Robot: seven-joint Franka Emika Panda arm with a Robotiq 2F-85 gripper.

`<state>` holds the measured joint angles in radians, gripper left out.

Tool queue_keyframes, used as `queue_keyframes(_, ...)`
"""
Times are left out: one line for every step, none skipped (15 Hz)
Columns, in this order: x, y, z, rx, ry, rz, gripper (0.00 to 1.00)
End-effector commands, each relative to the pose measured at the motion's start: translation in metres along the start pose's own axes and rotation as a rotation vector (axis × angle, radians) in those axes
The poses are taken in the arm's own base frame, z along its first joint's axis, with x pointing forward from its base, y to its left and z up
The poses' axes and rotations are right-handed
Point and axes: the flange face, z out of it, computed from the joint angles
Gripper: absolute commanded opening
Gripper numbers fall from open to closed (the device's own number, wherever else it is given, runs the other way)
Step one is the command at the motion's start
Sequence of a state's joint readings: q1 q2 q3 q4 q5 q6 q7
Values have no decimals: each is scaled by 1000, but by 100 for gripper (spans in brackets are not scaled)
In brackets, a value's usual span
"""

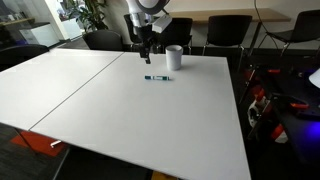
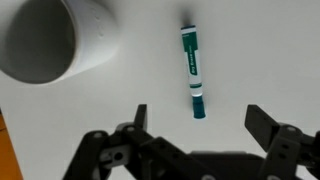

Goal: Put the marker on the table

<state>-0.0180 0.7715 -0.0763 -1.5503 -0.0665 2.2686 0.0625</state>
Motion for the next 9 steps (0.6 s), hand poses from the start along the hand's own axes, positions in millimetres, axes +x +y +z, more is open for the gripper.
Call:
queue_keyframes(-13, 3, -18, -27, 48, 8, 100)
queue_keyframes(-15, 4, -20, -25, 57, 3, 100)
queue_keyframes(-2, 3, -7, -7, 32, -4, 100)
queue_keyframes(-2, 3, -8, -7, 34, -3, 100)
queue_keyframes(-2, 3, -7, -7, 33, -3, 100)
queue_keyframes(-2, 3, -6, -7, 30, -4, 100)
queue_keyframes(-3, 3, -4, -7, 29, -4, 100)
queue_keyframes(-3, 3, -4, -7, 28, -4, 100)
queue_keyframes(-3, 3, -4, -8, 27, -4, 100)
